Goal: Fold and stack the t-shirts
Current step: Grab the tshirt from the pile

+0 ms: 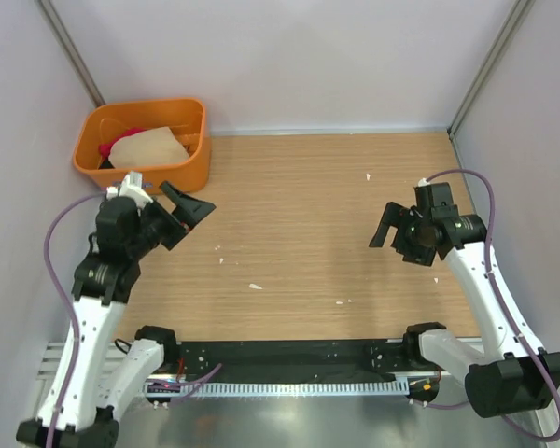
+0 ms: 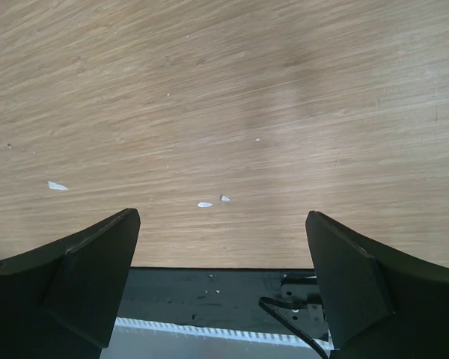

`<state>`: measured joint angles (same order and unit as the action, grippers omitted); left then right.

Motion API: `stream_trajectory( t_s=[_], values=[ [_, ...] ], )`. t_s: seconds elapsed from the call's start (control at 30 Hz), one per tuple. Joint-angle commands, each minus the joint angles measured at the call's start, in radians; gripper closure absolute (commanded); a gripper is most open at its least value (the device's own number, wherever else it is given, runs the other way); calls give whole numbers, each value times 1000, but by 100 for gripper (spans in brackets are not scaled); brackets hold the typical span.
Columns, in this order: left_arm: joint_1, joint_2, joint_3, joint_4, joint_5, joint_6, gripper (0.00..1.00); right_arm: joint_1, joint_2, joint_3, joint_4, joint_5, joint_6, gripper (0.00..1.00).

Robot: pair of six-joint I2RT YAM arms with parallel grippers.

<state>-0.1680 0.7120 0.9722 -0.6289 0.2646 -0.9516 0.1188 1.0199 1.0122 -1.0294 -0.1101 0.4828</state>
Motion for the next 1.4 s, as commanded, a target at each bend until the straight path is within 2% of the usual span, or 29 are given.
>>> stream_trajectory(
  t_s=[0.0,0.07,0.2,0.33,0.4,0.5,0.53,0.63,0.77,0.83,0.87,0.9,0.97,1.1,1.37],
  values=[
    [4,180,150,-90,-141,123,5,18,29,89,-14,15,-79,0],
    [13,283,288,-112,-203,149,8,33,78,144,-29,-17,-99,0],
    [57,612,537,-140,-298,177,13,102,143,239,-25,-10,-174,0],
    [165,877,779,-109,-280,192,14,197,207,333,-8,6,-234,0],
    [231,1036,955,-97,-272,221,18,234,224,341,12,0,-242,0],
    [306,1179,1179,-103,-306,303,26,266,243,345,31,-16,-253,0],
    [341,1261,1224,-113,-324,329,29,271,244,336,37,-22,-251,0],
    [372,1366,1324,-94,-337,402,32,272,244,321,46,-37,-248,0],
    [374,1469,1361,-35,-390,511,27,269,276,328,40,-10,-250,0],
    [372,1503,1367,-26,-386,527,29,271,304,345,32,4,-250,0],
    [372,1526,1363,-5,-387,528,32,271,315,351,29,7,-250,0],
    [371,1543,1363,-2,-401,528,39,269,318,353,31,9,-247,0],
    [360,1589,1378,-15,-442,528,42,268,333,353,34,15,-237,0],
    [344,1635,1373,-11,-493,518,39,265,351,362,26,16,-231,0],
    [343,1727,1387,44,-507,458,40,252,359,356,0,53,-230,0]
  ],
)
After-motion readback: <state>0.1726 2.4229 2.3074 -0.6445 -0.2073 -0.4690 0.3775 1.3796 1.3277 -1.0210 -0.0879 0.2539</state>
